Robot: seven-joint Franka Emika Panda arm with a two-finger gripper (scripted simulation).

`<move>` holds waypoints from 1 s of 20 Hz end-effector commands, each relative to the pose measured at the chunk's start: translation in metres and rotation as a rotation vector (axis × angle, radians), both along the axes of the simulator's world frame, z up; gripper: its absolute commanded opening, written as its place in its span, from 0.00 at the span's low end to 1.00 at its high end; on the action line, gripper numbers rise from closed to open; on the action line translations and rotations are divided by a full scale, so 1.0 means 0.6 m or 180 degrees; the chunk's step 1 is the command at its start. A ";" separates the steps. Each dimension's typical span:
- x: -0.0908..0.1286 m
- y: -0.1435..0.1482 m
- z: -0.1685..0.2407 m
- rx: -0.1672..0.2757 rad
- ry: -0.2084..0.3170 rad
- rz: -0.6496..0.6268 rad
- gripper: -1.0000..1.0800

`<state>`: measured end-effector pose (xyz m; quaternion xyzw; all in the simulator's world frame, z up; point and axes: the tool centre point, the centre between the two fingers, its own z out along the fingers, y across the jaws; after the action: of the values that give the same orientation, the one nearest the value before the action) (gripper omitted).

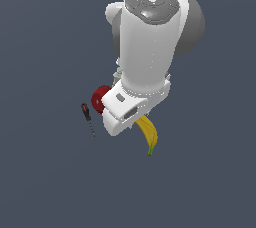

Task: Pick up a designated object from a clutter of objects.

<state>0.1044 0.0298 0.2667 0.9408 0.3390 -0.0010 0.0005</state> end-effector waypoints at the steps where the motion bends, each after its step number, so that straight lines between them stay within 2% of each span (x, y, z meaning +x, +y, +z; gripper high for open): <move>1: 0.005 0.034 0.040 -0.0001 -0.0005 -0.0002 0.00; 9: 0.021 0.127 0.142 0.0002 -0.0005 -0.0004 0.00; 20: 0.035 0.183 0.204 0.0006 -0.0005 -0.0004 0.00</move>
<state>0.1245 0.1371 0.3846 0.9409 0.3388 -0.0009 -0.0002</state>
